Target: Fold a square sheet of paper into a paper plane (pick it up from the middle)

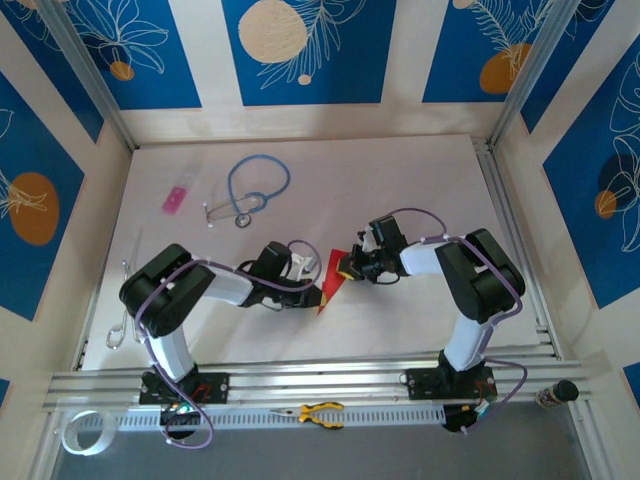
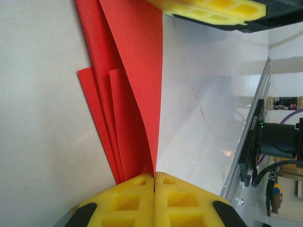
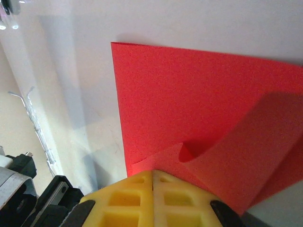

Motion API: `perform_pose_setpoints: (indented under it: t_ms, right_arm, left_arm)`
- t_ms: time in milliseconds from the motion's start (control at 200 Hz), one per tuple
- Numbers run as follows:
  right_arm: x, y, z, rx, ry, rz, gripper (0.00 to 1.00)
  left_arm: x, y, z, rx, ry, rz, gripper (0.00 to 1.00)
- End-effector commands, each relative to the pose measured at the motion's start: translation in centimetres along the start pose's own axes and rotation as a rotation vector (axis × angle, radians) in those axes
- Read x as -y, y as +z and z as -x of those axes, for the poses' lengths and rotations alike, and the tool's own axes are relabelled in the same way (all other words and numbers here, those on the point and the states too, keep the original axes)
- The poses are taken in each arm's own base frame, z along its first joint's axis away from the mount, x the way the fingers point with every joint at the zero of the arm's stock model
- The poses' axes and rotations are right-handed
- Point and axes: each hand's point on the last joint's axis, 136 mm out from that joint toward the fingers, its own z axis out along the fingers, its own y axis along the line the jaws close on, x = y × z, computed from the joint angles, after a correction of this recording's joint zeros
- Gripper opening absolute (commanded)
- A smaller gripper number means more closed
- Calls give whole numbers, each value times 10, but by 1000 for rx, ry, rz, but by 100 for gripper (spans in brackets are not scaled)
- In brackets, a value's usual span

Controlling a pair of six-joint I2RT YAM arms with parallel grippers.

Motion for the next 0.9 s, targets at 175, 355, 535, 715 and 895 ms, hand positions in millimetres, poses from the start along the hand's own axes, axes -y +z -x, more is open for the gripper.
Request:
perform_pose_setpoints:
  t_ms: [175, 355, 535, 715, 895]
  right_arm:
    - [35, 6, -8, -19, 58, -136, 6]
    - [34, 5, -7, -11, 61, -140, 6]
    - [35, 5, -8, -7, 61, -148, 6]
    - [37, 5, -8, -5, 64, -157, 6]
    - [37, 5, -9, -6, 66, -162, 6]
  left_arm:
    - [-24, -11, -39, -143, -52, 120, 11]
    - [-23, -12, -43, -155, -47, 122, 1]
    - [-23, -11, -43, -163, -44, 123, 0]
    - [-22, -14, -46, -170, -40, 129, 7]
    - [-22, -17, -49, -183, -25, 150, 0]
